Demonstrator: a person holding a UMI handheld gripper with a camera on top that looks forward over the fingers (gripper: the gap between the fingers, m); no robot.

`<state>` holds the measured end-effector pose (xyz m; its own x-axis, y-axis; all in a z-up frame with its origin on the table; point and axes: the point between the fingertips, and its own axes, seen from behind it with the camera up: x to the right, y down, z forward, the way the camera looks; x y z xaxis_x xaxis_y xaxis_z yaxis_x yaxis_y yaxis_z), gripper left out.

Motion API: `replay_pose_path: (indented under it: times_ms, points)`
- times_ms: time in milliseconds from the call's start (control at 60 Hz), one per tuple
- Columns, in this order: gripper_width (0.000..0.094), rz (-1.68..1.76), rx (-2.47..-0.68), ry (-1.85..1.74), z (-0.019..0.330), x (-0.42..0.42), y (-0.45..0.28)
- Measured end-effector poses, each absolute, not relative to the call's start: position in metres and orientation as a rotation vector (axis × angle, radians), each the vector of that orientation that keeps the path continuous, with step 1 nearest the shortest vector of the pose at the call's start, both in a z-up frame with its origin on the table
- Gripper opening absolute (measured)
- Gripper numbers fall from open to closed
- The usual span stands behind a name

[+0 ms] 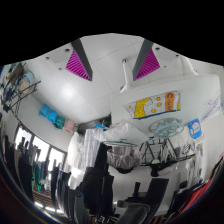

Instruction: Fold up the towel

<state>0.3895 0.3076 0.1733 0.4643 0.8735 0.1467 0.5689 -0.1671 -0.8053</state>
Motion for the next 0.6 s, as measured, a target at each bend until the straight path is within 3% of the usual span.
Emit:
replay_pose_path:
  times_ms: [117, 600]
  points:
    - [0.0848, 0.478, -1.827, -1.255, 0.169, 0.375, 0.289]
    - [0.0848, 0.671, -1.684, -1.554, 0.147, 0.251, 0.085]
